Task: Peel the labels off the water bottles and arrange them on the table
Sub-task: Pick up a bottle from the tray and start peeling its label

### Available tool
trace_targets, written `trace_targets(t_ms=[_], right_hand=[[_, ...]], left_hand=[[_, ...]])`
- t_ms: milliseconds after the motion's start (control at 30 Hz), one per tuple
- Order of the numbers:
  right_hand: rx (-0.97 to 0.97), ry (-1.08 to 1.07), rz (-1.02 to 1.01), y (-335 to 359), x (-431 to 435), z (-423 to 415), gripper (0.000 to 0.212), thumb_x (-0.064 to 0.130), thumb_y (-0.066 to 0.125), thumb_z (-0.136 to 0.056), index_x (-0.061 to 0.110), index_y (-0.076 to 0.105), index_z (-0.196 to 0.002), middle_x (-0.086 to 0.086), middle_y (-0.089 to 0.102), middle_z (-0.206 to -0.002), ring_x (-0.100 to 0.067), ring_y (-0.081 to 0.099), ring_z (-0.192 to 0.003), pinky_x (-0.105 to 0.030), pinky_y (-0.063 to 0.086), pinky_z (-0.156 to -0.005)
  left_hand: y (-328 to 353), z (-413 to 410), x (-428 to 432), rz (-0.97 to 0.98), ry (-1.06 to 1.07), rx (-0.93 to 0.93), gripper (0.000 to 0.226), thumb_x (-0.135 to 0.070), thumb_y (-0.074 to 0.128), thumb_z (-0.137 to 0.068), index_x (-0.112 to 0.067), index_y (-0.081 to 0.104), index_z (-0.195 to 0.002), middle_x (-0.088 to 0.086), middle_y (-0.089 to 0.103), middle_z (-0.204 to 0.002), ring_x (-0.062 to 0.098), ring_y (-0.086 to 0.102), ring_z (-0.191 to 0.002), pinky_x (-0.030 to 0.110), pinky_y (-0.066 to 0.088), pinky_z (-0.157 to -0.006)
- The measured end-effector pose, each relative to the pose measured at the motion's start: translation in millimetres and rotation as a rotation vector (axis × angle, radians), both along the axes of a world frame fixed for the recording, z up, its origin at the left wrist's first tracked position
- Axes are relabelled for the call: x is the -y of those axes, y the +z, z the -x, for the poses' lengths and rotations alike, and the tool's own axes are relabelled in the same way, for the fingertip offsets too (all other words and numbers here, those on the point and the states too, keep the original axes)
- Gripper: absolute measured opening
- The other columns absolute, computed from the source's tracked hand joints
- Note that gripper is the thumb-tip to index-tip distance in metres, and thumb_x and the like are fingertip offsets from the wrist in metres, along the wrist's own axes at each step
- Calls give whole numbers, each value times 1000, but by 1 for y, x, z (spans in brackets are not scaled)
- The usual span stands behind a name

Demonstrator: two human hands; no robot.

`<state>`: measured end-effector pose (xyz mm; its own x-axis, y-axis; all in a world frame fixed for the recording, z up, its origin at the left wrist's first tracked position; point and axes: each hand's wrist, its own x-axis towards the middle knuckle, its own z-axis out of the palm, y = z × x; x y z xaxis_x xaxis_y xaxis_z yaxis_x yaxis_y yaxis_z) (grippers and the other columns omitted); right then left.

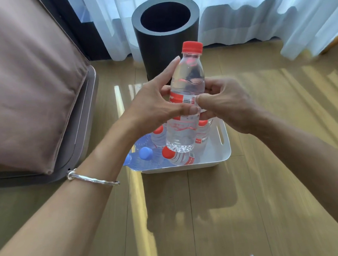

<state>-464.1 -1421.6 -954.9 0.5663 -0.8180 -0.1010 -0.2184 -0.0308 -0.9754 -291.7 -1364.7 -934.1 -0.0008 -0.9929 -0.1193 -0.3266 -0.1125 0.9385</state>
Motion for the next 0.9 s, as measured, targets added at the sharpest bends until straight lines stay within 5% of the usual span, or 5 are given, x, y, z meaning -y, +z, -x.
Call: trace_targets(t_ms=[133,333,500,900], right_hand=[[-13,-31,38,-3,1,-1,23,4,58,-94,4,67,-116,-12,73,-103,-23,74,-89,-49,60,-81],[109,68,-171,2,5,-1,37,23,61,-80,10,64,-115,-13,71,-111,-24,72,-98,-43,59,-86],[-10,23,-9,1,4,-5,29,19,58,-90,6,66,-114,-11,72,-106,-21,73,-91,-43,60,-84],[-90,24,16,1,4,-3,36,23,57,-84,7,67,-115,-10,72,-104,-21,73,-90,-42,61,-81]], left_hand=[[1,2,0,-4,-4,-2,108,-24,86,-63,-38,26,-152,-4,73,-108,8,72,-92,31,59,-86],[1,-2,3,8,14,2,107,-13,86,-67,-38,26,-152,-1,74,-105,12,73,-89,27,58,-83],[3,-3,3,-13,-3,8,109,-27,86,-60,-40,28,-151,0,74,-106,11,73,-90,27,59,-79],[0,-3,3,-25,-6,9,111,-37,84,-53,-40,31,-151,-4,75,-104,11,72,-93,36,59,-87]])
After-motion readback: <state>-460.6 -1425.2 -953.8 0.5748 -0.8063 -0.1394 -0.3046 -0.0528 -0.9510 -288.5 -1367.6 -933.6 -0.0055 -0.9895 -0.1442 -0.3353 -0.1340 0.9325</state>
